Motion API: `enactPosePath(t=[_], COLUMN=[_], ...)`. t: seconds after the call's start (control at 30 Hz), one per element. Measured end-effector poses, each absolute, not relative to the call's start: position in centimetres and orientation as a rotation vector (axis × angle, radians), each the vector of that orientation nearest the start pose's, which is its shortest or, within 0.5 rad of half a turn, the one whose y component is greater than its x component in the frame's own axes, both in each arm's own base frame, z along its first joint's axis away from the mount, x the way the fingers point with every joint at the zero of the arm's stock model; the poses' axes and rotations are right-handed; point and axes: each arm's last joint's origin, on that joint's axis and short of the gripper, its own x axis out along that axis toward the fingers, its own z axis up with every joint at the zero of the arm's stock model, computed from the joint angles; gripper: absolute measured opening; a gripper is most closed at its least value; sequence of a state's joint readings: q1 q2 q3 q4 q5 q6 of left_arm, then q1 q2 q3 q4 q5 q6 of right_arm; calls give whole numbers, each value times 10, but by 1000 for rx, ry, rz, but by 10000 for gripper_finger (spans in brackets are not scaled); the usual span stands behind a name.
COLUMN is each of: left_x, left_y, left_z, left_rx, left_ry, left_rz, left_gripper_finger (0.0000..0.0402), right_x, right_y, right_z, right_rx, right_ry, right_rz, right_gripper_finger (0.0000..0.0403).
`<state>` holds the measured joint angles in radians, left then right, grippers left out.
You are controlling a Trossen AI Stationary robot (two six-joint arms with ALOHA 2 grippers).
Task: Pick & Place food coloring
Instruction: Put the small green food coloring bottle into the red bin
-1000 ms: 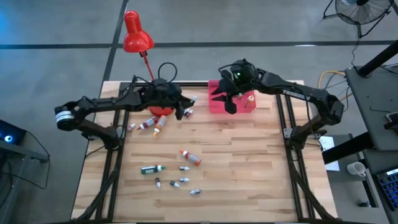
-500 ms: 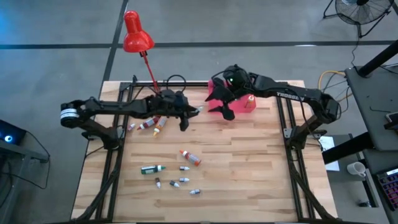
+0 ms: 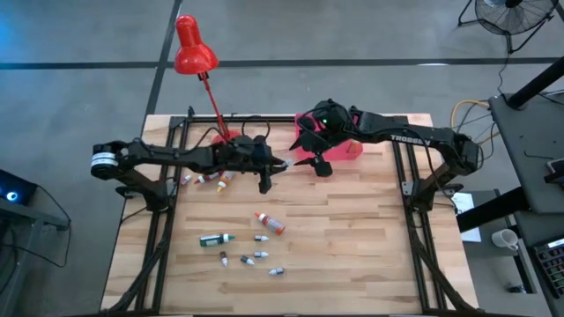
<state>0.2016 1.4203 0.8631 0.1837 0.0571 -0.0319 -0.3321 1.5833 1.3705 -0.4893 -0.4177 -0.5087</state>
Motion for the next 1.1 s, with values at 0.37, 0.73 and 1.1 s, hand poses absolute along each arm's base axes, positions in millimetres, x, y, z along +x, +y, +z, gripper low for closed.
enactPosePath(t=[0.37,0.73,1.1], left_x=[305,305,304], left_y=[60,60,60], left_z=[252,251,251], left_rx=[-52,-56,-60], left_ry=[352,362,369], left_rz=[159,158,157], left_gripper_finger=[58,58,58], right_x=[343,346,346], right_y=[-98,-99,-99], right_z=[300,296,296], right_rx=[-212,-223,-217], right_ry=[647,658,666], right_rz=[271,244,238], right_gripper_finger=[228,228,164])
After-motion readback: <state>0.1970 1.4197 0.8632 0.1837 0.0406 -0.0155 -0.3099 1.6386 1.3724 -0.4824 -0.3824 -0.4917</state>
